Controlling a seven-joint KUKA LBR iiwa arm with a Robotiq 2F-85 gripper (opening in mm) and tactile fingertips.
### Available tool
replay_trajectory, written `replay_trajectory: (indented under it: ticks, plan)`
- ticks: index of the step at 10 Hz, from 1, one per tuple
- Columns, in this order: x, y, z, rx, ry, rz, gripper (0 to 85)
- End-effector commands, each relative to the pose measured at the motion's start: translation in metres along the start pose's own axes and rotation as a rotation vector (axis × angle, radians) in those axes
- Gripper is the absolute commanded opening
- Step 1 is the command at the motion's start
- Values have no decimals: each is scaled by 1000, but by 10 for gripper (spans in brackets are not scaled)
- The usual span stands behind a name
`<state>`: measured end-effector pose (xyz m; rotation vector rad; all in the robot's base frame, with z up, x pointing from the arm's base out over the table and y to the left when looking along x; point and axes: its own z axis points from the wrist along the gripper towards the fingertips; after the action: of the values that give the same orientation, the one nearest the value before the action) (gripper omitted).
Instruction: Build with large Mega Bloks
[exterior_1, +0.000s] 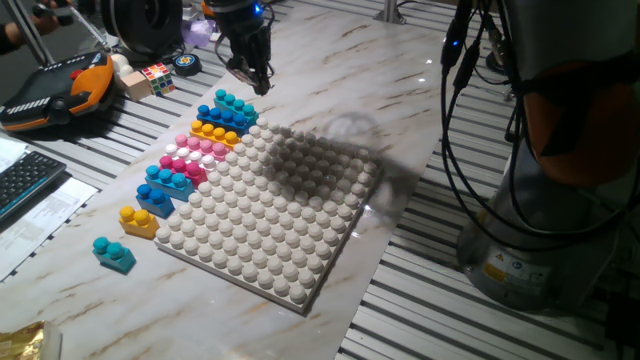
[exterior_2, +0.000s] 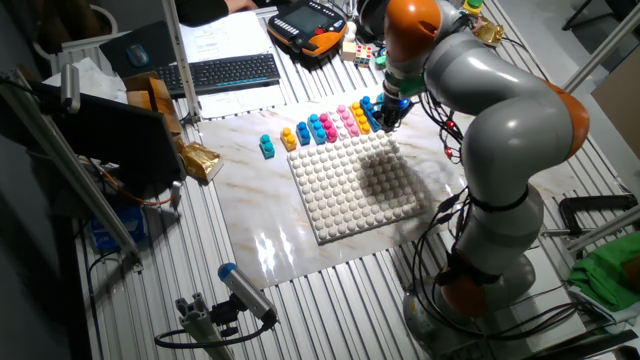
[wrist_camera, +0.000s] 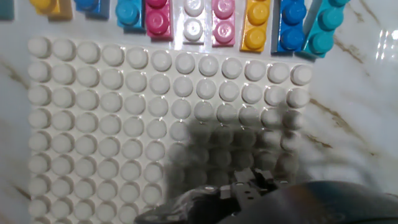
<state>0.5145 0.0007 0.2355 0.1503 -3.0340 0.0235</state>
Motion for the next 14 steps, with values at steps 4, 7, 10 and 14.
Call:
replay_trajectory:
  ticks: [4, 7, 10, 14]
  plan:
    - [0, 0, 0, 41, -21, 63, 7]
    - [-13, -4, 1, 50, -40, 54, 7]
    - [-54, -26, 3, 57, -45, 42, 7]
    - [-99, -52, 9, 79, -57, 61, 7]
